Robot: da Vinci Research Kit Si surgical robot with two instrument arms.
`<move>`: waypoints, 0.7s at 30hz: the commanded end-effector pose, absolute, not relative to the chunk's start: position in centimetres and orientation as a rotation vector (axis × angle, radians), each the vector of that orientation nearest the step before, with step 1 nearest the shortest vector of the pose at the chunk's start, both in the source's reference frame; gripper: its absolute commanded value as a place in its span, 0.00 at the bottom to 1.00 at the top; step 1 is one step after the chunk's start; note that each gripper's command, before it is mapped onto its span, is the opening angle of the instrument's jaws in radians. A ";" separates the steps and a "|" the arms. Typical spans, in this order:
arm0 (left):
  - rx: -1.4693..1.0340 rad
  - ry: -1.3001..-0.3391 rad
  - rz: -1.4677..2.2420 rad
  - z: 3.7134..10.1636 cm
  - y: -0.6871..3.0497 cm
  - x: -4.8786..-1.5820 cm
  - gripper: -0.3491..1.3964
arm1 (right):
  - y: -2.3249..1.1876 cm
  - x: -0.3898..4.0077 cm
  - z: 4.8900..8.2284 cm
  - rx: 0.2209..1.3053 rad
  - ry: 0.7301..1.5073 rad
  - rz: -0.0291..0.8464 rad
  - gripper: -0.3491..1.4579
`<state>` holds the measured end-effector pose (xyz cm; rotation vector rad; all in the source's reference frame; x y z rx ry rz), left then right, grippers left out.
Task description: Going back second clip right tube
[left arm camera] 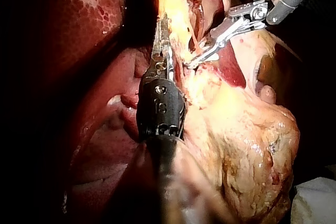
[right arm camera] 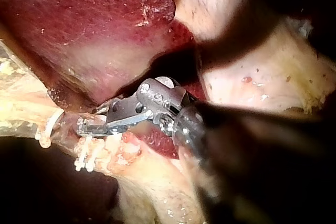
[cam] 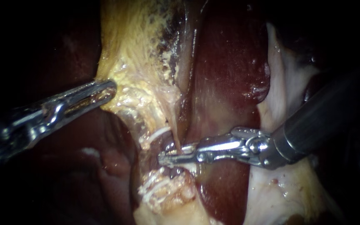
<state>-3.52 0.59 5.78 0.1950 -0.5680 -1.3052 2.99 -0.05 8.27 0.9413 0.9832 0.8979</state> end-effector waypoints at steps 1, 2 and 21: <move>0.194 -0.569 -1.306 5.77 0.59 -3.52 0.00 | -0.05 2.99 8.27 0.940 0.983 0.899 0.00; 0.194 -0.568 -1.307 5.77 0.58 -3.52 0.00 | -0.05 3.00 8.27 0.940 0.983 0.899 0.00; 0.194 -0.564 -1.310 5.77 0.58 -3.52 0.00 | 0.10 2.94 8.44 0.759 1.091 0.818 0.52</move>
